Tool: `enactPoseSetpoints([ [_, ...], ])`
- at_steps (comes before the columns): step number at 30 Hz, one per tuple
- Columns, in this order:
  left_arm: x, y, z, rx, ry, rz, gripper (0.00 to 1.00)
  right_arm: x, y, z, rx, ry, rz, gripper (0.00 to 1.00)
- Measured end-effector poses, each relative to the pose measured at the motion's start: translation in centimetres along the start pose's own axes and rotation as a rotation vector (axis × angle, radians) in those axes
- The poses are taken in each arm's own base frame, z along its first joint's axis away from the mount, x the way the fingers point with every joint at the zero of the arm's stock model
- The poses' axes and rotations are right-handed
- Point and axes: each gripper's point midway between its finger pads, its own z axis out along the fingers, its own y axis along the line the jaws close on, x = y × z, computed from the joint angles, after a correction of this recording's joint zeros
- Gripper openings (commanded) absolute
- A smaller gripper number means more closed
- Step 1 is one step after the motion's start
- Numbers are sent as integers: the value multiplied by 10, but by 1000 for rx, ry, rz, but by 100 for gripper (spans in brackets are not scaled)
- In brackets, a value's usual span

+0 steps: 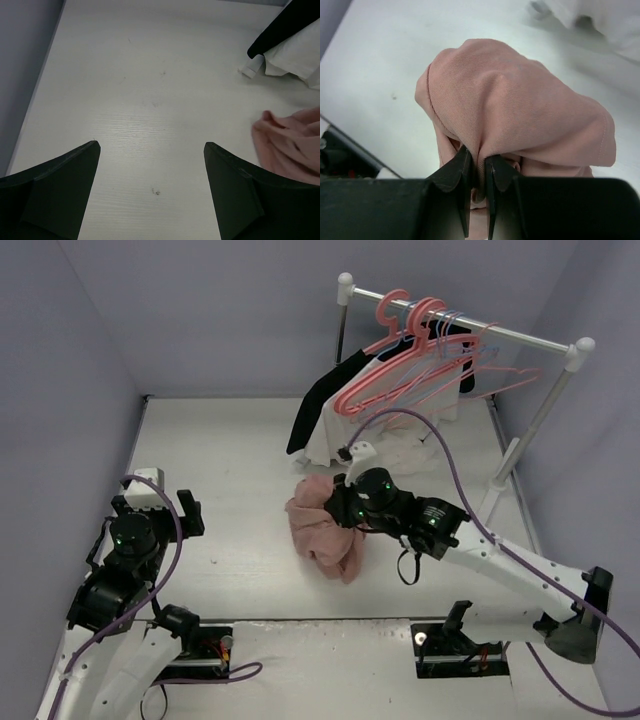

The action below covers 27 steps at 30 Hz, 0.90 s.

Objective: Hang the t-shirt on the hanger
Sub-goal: Move the T-shirt to the center of the board.

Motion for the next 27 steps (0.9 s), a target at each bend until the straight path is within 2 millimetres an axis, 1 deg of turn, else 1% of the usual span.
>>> enactPoseSetpoints([
  [2, -1, 0, -1, 1, -5, -2, 81, -12, 27, 3, -43, -14, -42, 0],
  [3, -1, 0, -2, 1, -7, -3, 81, -17, 39, 4, -62, -23, -59, 2],
  [4, -1, 1, -2, 2, -10, -3, 81, -22, 47, 5, -75, -34, -68, 8],
  [5, -2, 1, -2, 2, -12, -4, 81, -27, 53, 7, -85, -47, -74, 16],
  [6, -2, 1, -3, 3, -14, -5, 81, -32, 57, 10, -91, -60, -78, 29],
  [8, -2, 1, -3, 4, -16, -6, 81, -36, 57, 16, -73, -80, -85, 45],
  [9, -2, 0, -3, 6, -16, -6, 81, -37, 53, 19, -53, -92, -90, 50],
  [12, -2, -2, -3, 17, -15, -6, 81, -31, 34, 28, 28, -112, -95, 58],
  [14, -1, -4, -2, 31, -12, -4, 81, -14, 14, 36, 87, -90, -101, 59],
  [15, 1, -7, -1, 42, -6, -1, 81, -2, 1, 41, 120, -67, -104, 57],
  [16, 2, -10, 0, 55, 3, 0, 81, 12, -12, 45, 152, -38, -108, 51],
  [17, 4, -13, 2, 70, 13, 2, 81, 25, -25, 47, 180, -10, -112, 47],
  [19, 8, -21, 8, 99, 43, 7, 81, 49, -48, 47, 227, 43, -122, 43],
  [21, 15, -29, 16, 122, 90, 9, 81, 65, -63, 43, 251, 81, -144, 42],
  [23, 25, -34, 26, 123, 146, 10, 81, 67, -62, 39, 217, 97, -186, 43],
  [25, 37, -33, 36, 88, 218, 11, 81, 62, -52, 37, 151, 96, -243, 44],
  [27, 46, -28, 44, 29, 282, 8, 81, 56, -40, 37, 81, 98, -316, 46],
])
